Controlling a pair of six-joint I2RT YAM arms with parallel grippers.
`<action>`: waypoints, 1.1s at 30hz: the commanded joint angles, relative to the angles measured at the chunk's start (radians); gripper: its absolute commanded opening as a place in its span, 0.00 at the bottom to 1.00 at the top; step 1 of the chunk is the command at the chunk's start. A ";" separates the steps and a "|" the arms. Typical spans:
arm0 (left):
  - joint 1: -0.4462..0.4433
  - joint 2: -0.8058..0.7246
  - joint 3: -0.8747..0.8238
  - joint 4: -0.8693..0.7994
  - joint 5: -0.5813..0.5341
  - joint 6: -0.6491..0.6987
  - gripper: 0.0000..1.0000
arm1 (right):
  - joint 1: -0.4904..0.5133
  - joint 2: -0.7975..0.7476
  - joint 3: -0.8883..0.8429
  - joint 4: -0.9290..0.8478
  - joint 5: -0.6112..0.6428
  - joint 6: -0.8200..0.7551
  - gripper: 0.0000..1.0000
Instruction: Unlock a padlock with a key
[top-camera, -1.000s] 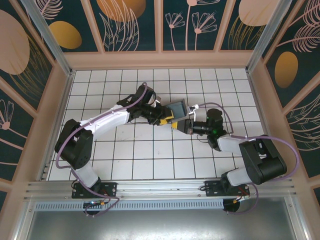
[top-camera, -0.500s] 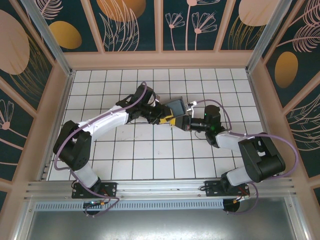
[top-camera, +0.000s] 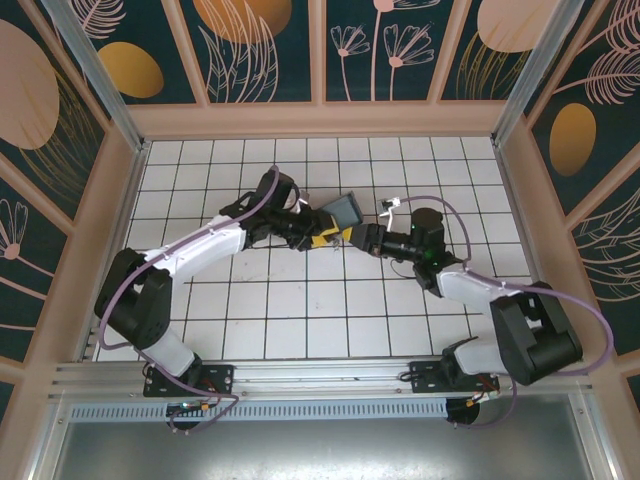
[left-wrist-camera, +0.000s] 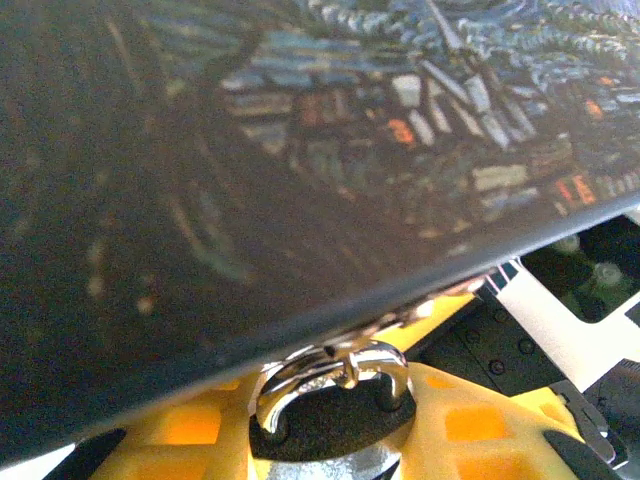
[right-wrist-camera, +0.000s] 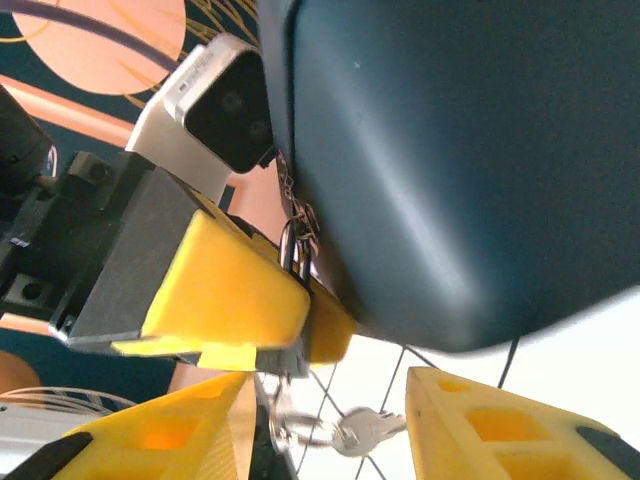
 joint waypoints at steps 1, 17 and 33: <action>0.028 -0.037 0.001 0.017 0.039 -0.004 0.12 | -0.017 -0.069 0.008 -0.177 0.025 -0.148 0.46; 0.045 -0.004 0.105 -0.150 0.005 0.061 0.12 | 0.390 -0.254 -0.127 -0.022 0.799 -1.162 0.32; 0.045 0.013 0.135 -0.204 -0.002 0.088 0.13 | 0.577 -0.056 -0.191 0.488 1.036 -1.580 0.33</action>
